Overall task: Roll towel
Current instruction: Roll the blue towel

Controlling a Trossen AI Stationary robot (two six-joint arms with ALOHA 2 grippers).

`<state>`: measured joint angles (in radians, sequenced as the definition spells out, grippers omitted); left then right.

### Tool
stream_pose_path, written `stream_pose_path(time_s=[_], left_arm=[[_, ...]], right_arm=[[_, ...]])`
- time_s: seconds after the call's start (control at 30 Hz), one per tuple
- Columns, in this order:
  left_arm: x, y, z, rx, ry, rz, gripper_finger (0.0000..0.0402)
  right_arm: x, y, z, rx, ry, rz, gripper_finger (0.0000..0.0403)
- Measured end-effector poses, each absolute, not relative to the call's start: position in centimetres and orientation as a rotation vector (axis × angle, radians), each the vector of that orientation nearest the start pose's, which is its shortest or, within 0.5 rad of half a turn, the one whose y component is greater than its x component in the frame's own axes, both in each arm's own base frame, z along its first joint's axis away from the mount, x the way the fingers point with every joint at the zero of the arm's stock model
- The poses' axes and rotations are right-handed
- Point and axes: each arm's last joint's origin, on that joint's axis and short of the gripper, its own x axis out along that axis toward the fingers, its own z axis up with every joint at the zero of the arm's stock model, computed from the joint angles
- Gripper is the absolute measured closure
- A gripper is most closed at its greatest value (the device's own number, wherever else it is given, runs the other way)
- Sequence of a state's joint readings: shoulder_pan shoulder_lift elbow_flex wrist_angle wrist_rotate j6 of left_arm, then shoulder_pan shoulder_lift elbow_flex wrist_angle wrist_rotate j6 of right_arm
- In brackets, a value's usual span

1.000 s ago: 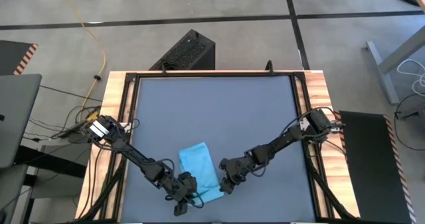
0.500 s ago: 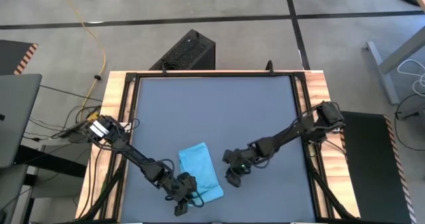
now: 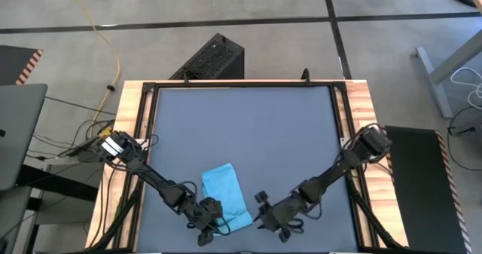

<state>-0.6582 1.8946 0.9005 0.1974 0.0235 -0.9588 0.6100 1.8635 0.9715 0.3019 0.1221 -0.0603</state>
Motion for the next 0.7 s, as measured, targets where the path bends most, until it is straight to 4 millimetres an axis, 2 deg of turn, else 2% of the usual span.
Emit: stream_pose_path(time_s=[0.17, 0.3, 0.43, 0.7], left_arm=[[28.1, -21.8, 11.2, -0.633, 0.996, -0.216, 0.0399], [28.1, -21.8, 11.2, -0.645, 0.998, -0.210, 0.0399], [28.1, -21.8, 11.2, -0.653, 1.003, -0.211, 0.0399], [28.1, -21.8, 11.2, -0.654, 1.003, -0.210, 0.0399]], right_arm=[[32.5, 22.0, 13.3, -0.313, 0.571, 0.485, 0.0223], [33.6, 22.8, 13.7, -0.374, 0.557, 0.489, 0.0199], [33.4, 23.3, 14.0, -0.442, 0.600, 0.459, 0.0194], [34.1, 21.8, 13.7, -0.492, 0.646, 0.427, 0.0198]])
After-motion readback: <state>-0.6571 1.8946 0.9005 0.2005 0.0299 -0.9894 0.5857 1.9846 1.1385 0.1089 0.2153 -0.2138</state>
